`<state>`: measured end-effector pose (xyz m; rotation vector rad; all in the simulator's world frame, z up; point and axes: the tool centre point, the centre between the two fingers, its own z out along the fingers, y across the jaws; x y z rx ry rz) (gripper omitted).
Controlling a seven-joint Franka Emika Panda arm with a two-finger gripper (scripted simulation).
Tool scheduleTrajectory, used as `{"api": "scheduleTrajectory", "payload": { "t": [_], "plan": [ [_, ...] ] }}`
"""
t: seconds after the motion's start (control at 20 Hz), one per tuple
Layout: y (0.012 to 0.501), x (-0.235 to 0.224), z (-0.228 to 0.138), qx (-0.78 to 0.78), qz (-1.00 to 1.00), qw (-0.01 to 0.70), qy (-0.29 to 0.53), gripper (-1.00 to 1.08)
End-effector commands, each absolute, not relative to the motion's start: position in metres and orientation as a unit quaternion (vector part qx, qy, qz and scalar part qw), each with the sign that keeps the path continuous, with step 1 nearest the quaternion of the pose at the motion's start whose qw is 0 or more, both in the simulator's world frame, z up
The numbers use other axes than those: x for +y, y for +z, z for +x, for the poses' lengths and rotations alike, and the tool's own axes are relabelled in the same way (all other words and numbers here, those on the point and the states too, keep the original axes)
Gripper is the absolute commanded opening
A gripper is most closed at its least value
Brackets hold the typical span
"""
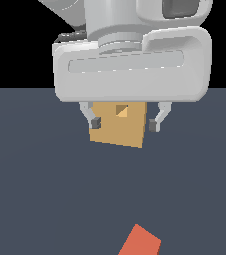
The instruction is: Insert the peg into the horizontal hole in a box.
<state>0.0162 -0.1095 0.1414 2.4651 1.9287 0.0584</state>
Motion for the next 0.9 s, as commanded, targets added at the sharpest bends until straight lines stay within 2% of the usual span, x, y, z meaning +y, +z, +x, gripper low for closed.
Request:
{"api": "scheduleTrajectory", "payload": {
  "t": [0.0,0.2,0.4,0.6,0.85],
  "plan": [
    [0.124,-0.159,0.009,0.578,0.816,0.005,0.014,1.0],
    [0.098,-0.229,-0.008,0.521,0.854,0.003,0.007,1.0],
    [0.08,-0.276,-0.027,0.478,0.878,0.002,0.003,1.0],
    [0.069,-0.303,-0.041,0.453,0.892,0.001,0.0,1.0],
    [0.067,-0.309,-0.045,0.447,0.895,0.0,-0.001,1.0]
  ]
}}
